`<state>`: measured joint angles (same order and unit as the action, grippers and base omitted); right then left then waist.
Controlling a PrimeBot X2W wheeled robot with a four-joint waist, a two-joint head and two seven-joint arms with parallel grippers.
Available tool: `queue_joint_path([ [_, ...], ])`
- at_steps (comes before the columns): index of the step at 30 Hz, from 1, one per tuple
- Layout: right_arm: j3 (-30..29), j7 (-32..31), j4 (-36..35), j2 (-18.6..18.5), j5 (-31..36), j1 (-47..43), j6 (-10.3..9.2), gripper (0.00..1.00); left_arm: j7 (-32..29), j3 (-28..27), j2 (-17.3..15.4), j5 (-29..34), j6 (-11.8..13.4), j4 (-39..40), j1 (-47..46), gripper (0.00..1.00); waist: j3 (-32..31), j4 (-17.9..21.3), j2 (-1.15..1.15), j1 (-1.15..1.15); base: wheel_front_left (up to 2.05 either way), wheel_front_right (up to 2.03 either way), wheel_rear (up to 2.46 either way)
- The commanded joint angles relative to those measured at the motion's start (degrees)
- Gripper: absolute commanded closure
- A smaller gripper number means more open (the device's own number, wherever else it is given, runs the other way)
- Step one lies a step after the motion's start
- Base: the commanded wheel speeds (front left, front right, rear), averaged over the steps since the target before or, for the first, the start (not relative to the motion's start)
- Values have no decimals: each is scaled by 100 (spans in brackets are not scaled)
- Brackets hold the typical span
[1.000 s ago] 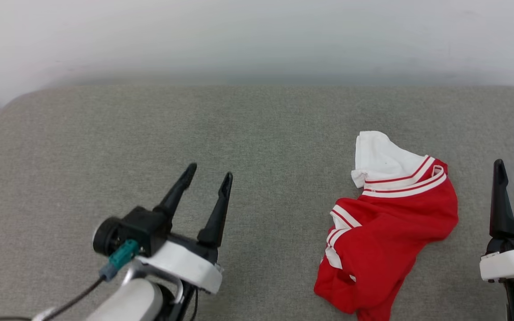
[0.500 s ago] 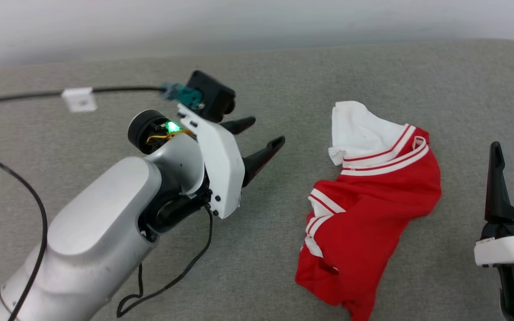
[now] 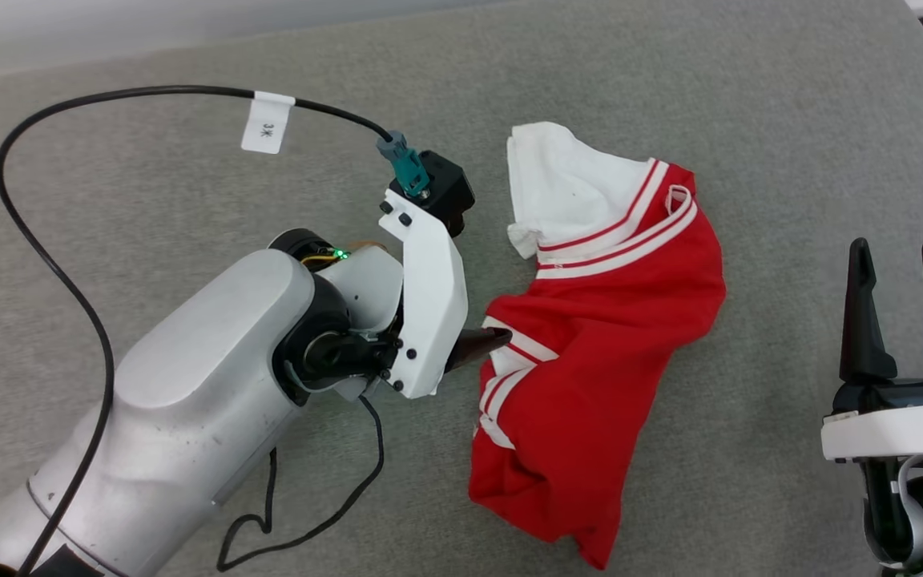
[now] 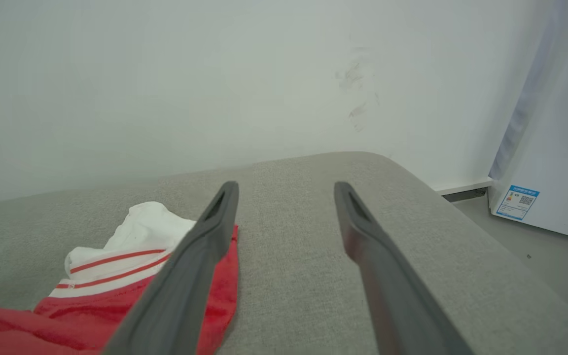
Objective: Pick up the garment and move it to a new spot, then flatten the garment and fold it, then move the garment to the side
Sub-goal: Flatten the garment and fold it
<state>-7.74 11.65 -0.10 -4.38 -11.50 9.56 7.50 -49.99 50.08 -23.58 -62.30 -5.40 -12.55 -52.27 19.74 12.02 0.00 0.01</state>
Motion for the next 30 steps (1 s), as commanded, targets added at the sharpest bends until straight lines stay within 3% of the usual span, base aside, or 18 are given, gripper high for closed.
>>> queue_joint_path([
  [1,16,47,26,32,-5,95,-2,0,-24,27,3,-10,-2,-22,-59,0,138,146,0,-1,0,0,0],
  [10,53,192,234,92,-4,153,-2,0,-112,106,13,-152,-67,-172,68,0,231,270,0,-1,0,0,0],
  [11,57,197,253,97,-1,155,-2,0,-118,119,16,-165,-77,-172,91,8,232,266,0,-1,0,0,0],
  [12,58,208,271,101,2,156,-3,0,-92,117,20,-178,-94,-160,95,100,231,256,0,-1,0,0,0],
  [22,19,155,454,-10,155,-1,-2,0,820,-104,-150,-163,-193,97,296,100,-398,-186,0,-1,0,0,0],
  [30,-50,17,382,-63,168,-213,-3,0,1429,-122,-968,208,-201,449,698,100,-981,-572,0,-1,0,0,0],
])
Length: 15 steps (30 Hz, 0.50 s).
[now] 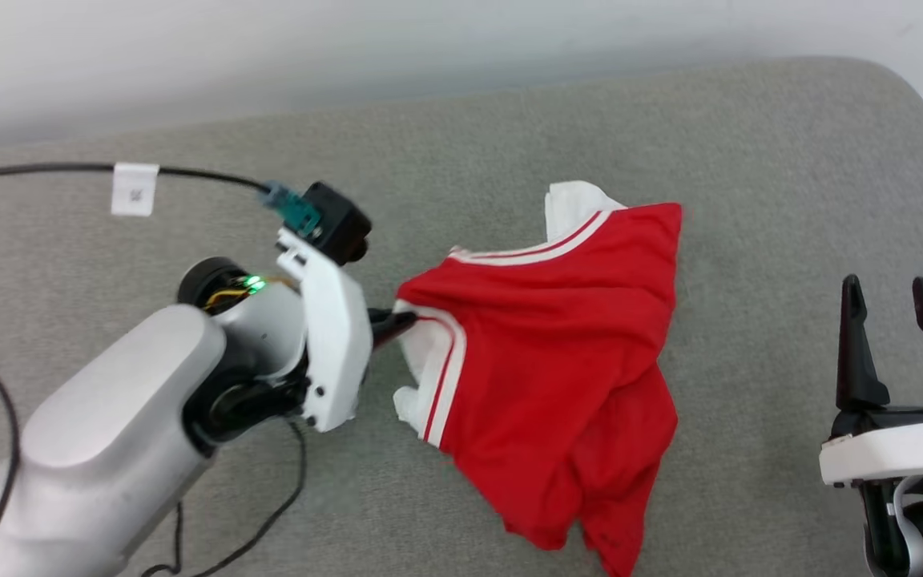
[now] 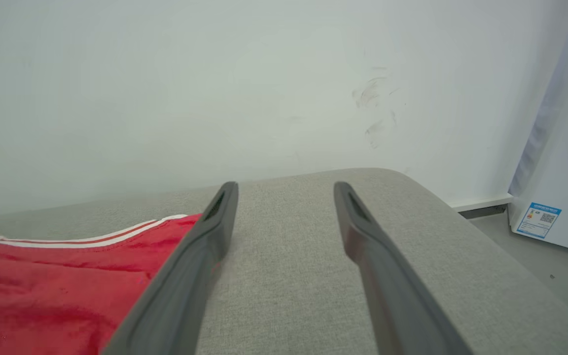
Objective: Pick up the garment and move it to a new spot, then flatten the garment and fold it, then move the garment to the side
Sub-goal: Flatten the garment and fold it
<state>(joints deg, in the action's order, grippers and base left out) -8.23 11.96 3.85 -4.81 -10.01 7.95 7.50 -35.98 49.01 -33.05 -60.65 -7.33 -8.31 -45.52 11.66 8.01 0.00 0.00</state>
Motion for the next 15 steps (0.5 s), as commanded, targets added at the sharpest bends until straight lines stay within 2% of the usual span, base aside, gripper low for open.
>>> queue_joint_path([
  [1,-5,-25,-26,-17,23,-78,-2,0,85,2,-168,133,-8,72,80,100,-232,-221,0,0,0,0,0],
  [7,-18,-66,-74,24,-7,-222,-2,0,414,-215,-856,483,249,447,245,100,-400,-467,0,0,0,0,0],
  [11,36,-63,-81,48,-18,-198,-2,0,374,-343,-1287,858,462,600,5,100,-369,-493,0,0,0,0,0],
  [15,107,-26,-55,71,-46,-103,-2,0,191,-420,-1506,1086,654,468,-260,100,-213,-387,0,0,0,0,0],
])
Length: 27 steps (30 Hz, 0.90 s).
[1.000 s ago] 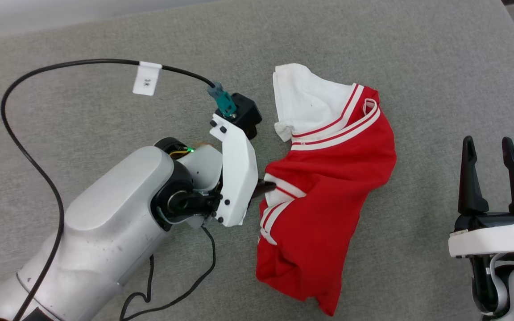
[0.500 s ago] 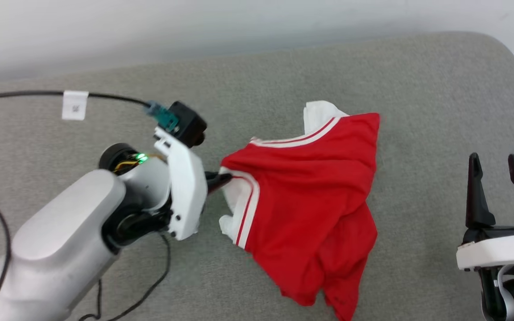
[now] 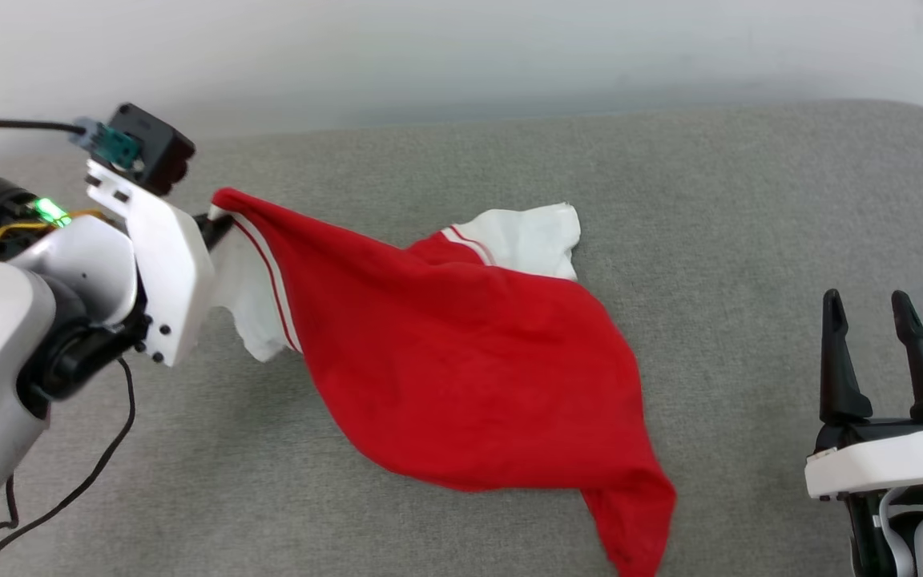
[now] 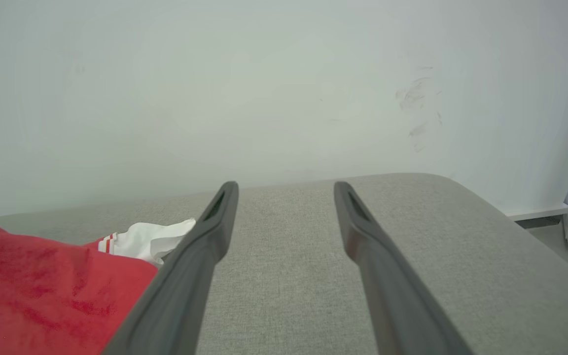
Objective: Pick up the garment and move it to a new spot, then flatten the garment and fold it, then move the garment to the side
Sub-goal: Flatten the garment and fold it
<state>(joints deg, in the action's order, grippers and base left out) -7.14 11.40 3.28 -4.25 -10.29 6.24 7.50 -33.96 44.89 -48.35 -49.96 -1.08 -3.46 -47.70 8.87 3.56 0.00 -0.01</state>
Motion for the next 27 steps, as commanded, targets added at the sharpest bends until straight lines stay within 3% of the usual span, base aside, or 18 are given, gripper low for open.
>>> queue_joint_path([
  [1,5,32,14,18,-18,86,-2,0,-73,4,10,45,59,-93,-82,100,118,98,0,1,0,0,0],
  [7,46,64,46,45,0,187,-2,0,-392,153,-19,244,169,-729,-245,100,426,279,0,1,0,0,0],
  [12,65,98,65,51,35,246,-2,0,35,197,261,456,245,-1410,-288,100,670,325,0,1,0,0,0],
  [13,63,103,63,44,36,260,-2,0,173,193,330,499,235,-1531,-298,77,705,317,0,1,0,0,0],
  [14,61,104,54,36,43,284,-2,0,323,179,398,537,266,-1648,-316,29,739,306,0,1,0,0,0],
  [15,64,97,42,22,54,307,-2,0,463,189,461,606,267,-1756,-336,0,771,290,0,1,0,0,0],
  [20,89,10,-14,-28,110,329,-3,0,1756,148,859,1130,530,-2428,-490,0,810,97,0,1,0,0,0],
  [27,107,-102,-73,-122,115,233,-2,0,2891,-42,1165,1174,584,-2795,-454,0,534,-182,0,1,0,0,0],
])
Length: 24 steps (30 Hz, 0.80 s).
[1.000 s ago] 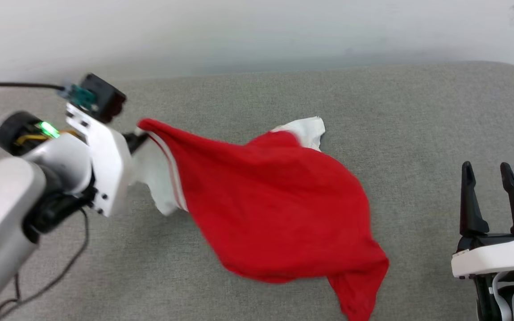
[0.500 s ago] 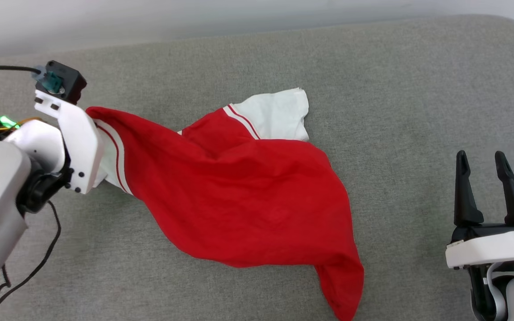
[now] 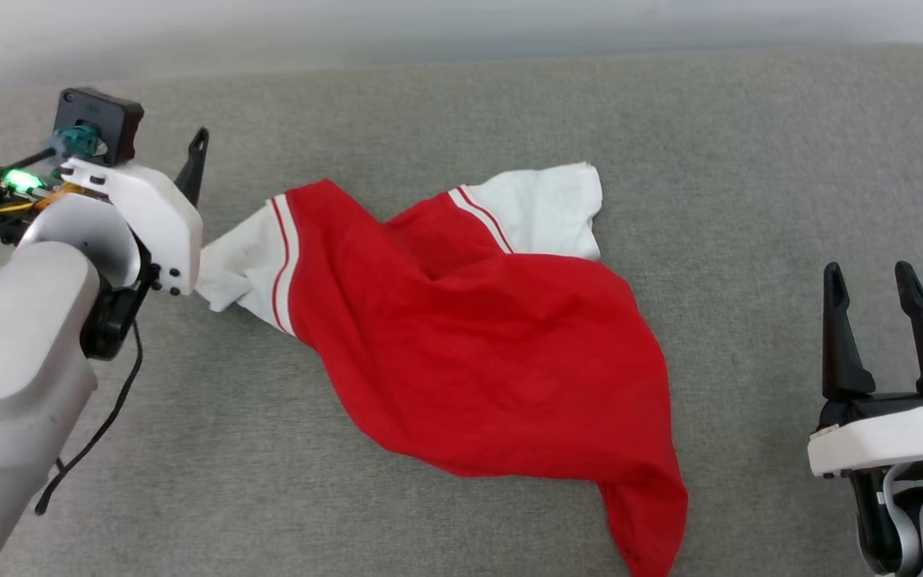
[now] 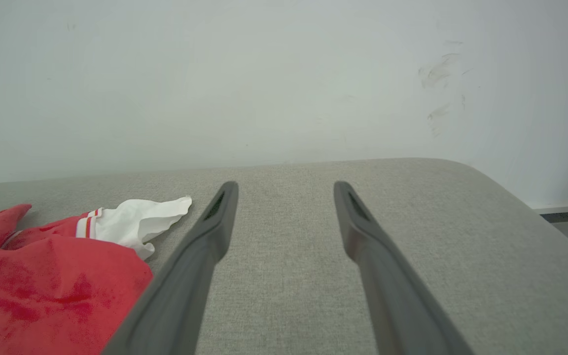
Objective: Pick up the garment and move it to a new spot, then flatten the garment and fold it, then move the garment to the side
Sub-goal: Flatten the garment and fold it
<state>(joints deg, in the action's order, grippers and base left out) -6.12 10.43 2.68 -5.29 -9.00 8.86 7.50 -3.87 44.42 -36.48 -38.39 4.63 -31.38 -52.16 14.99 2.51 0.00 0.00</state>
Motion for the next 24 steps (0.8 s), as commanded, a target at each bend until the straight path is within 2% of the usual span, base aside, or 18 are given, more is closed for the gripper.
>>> queue_joint_path([
  [1,-1,-28,-23,-32,-13,-51,-2,0,148,-43,29,13,51,14,47,0,-147,-124,0,0,0,0,0],
  [5,-15,-132,-98,-113,-14,-143,-2,0,1137,-263,145,-52,188,201,388,0,-424,-341,0,0,0,0,0],
  [9,-12,-270,-216,-196,-55,-259,-3,0,1678,-498,154,-119,589,663,927,0,-644,-579,0,0,0,0,0],
  [17,71,-618,-470,-370,-100,-466,-2,0,1912,-969,61,249,1436,2435,2489,0,-833,-984,0,0,0,0,0],
  [22,188,-955,-544,-494,-140,-567,-2,0,1905,-1363,327,696,1831,3394,3600,0,-890,-1189,0,0,0,0,0],
  [24,245,-1190,-577,-606,-152,-559,-3,0,1907,-1484,485,852,1892,3626,3910,0,-879,-1294,0,0,0,0,0],
])
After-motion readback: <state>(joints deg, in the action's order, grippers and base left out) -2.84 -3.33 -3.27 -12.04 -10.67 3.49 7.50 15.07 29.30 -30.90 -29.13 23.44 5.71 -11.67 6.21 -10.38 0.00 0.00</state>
